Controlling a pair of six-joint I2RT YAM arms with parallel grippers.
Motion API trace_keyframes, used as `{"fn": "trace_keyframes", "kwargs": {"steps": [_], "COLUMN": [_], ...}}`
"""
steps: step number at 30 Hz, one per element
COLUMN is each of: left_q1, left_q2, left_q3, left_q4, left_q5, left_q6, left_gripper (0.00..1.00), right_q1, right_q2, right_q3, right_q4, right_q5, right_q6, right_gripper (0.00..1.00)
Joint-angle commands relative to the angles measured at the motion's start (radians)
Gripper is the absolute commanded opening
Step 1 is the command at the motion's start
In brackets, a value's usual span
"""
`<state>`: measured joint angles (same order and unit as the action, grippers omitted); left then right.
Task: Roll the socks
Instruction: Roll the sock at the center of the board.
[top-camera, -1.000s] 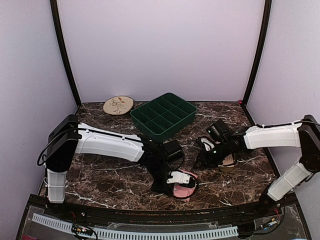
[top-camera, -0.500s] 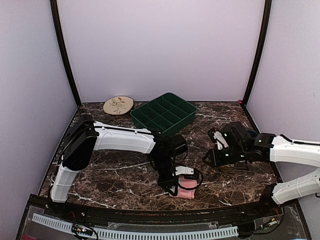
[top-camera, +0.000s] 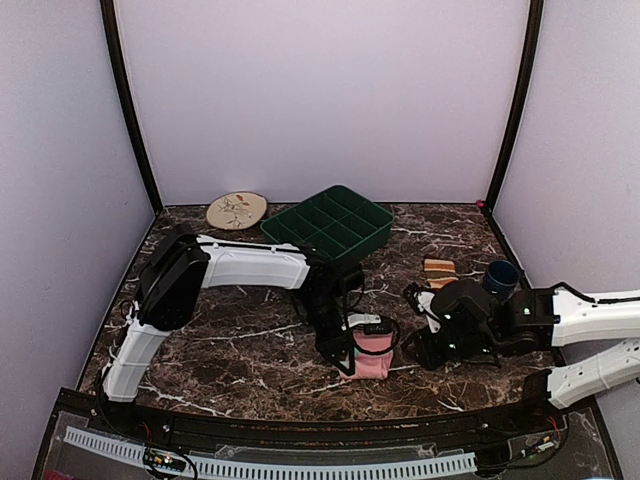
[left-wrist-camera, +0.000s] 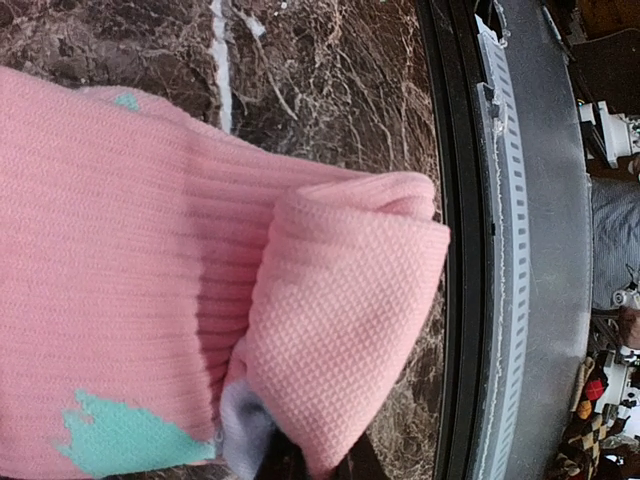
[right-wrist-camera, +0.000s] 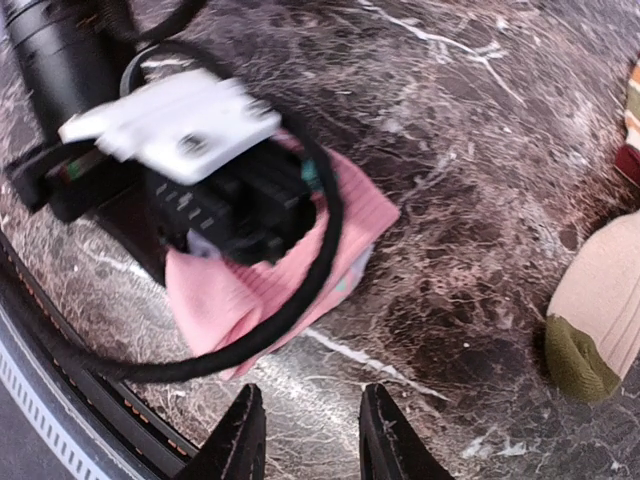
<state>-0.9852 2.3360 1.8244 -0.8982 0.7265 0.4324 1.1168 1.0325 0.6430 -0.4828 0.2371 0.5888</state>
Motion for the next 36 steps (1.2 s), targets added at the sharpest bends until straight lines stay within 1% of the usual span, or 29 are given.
{"fn": "trace_keyframes", "kwargs": {"steps": [1, 5, 11, 14, 21, 26, 28, 32, 36], "left_q1": [0.013, 0.011, 0.011, 0.011, 0.011, 0.011, 0.011, 0.011, 0.011], "left_q2": [0.069, 0.08, 0.092, 0.094, 0.096, 0.096, 0.098, 0.101, 0.109], "left_q3": [-0.016, -0.006, 0.003, 0.001, 0.0, 0.001, 0.001, 0.003, 0.012], "left_q4": [-0.032, -0.036, -0.034, -0.034, -0.036, -0.038, -0.039, -0.041, -0.044], "left_q5": [-0.09, -0.061, -0.045, -0.035, -0.015, -0.009, -0.007, -0.003, 0.002], "left_q6": [-0.008, -0.012, -0.015, -0.016, -0.018, -0.017, -0.017, -0.015, -0.014], "left_gripper": [0.0, 0.0, 0.0, 0.0, 0.0, 0.0, 0.0, 0.0, 0.0], "right_q1": [0.096, 0.165, 0.327, 0.368, 0.398, 0.417, 0.423, 0.425, 0.425], "right_q2": [0.0, 0.014, 0.156, 0.208, 0.27, 0.37, 0.405, 0.483, 0.553], "right_q3": [0.028, 0.041, 0.1, 0.11, 0.108, 0.14, 0.156, 0.222, 0.28], "right_q4": [-0.043, -0.047, -0.034, -0.008, 0.069, 0.087, 0.09, 0.046, -0.01], "right_q5": [0.103, 0.125, 0.173, 0.208, 0.266, 0.313, 0.337, 0.406, 0.453], "right_q6": [0.013, 0.0, -0.076, -0.129, -0.278, -0.358, -0.381, -0.418, -0.437], "right_gripper": [0.32, 0.31, 0.31, 0.31, 0.35, 0.38, 0.41, 0.46, 0.48]}}
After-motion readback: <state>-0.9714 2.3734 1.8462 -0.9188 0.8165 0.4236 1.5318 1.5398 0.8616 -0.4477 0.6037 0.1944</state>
